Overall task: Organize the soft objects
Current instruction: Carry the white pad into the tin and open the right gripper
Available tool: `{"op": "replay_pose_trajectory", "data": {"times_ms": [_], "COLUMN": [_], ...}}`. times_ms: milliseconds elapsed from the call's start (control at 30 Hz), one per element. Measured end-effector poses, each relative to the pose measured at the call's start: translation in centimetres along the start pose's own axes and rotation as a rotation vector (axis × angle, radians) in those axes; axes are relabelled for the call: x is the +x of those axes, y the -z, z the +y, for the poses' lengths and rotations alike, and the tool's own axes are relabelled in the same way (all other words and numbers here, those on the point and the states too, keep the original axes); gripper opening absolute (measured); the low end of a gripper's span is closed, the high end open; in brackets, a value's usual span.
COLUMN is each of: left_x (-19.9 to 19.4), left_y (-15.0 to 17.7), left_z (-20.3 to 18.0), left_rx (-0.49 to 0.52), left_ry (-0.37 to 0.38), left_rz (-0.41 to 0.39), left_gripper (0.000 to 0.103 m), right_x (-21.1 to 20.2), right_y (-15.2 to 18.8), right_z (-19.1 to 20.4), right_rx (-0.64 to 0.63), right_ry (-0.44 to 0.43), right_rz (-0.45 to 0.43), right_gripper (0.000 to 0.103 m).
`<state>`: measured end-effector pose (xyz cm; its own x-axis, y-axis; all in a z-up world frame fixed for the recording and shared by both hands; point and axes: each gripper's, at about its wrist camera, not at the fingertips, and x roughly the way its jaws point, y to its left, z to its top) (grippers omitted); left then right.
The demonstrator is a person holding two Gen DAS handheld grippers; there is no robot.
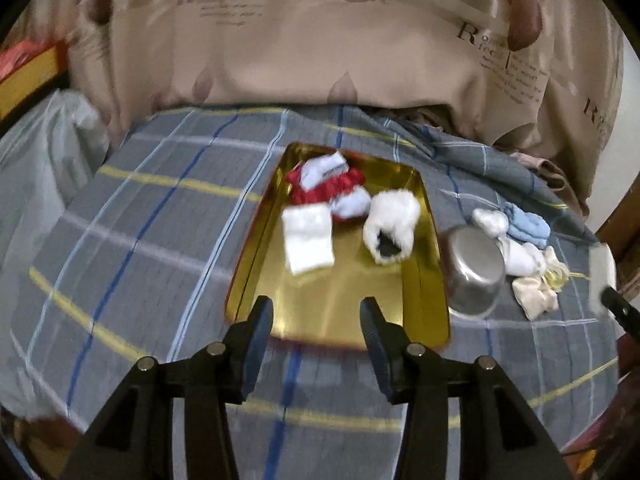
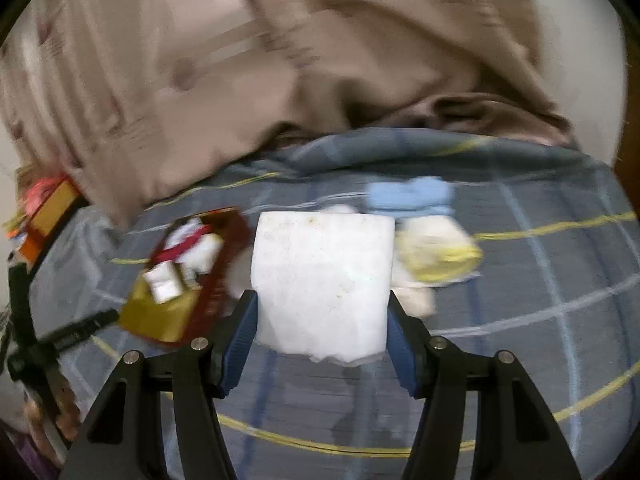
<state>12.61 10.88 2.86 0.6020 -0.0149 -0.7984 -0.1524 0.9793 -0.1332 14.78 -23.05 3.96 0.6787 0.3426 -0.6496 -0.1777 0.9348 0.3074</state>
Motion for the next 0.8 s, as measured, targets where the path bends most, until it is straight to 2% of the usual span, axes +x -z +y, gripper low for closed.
{"op": "replay_pose_trajectory", "data": {"times_ms": [200, 333, 533, 800], "left_x": [-2.7, -3.6, -5.0, -5.4], "left_y": [4.2, 6.0, 6.1, 5.9], "left_z": [2.2, 3.8, 4.6, 4.7], "left_rx": [-0.103, -0.159, -0.136, -0.101], "left_ry": [-0.057, -0.065, -0.130, -0.135], "left_rz": [0.020, 0.028, -0.037, -0.075], "left_gripper": [0.047, 0.047, 0.047, 0.047], "right_x": [2.4, 5.0, 10.4, 15.8], "right_y": [-0.7, -0.6, 0.4, 1.8], "right_z": [8.4, 13.1, 17.7, 20.2], "right_rx": [-0.115, -0.172, -0.222, -0.257], "right_ry": [-0.143, -0.198, -0.200, -0.158], "right_rz": [0.038, 0.081, 0.168, 0.259], "right_gripper": [0.057, 0.057, 0.057, 0.057]}}
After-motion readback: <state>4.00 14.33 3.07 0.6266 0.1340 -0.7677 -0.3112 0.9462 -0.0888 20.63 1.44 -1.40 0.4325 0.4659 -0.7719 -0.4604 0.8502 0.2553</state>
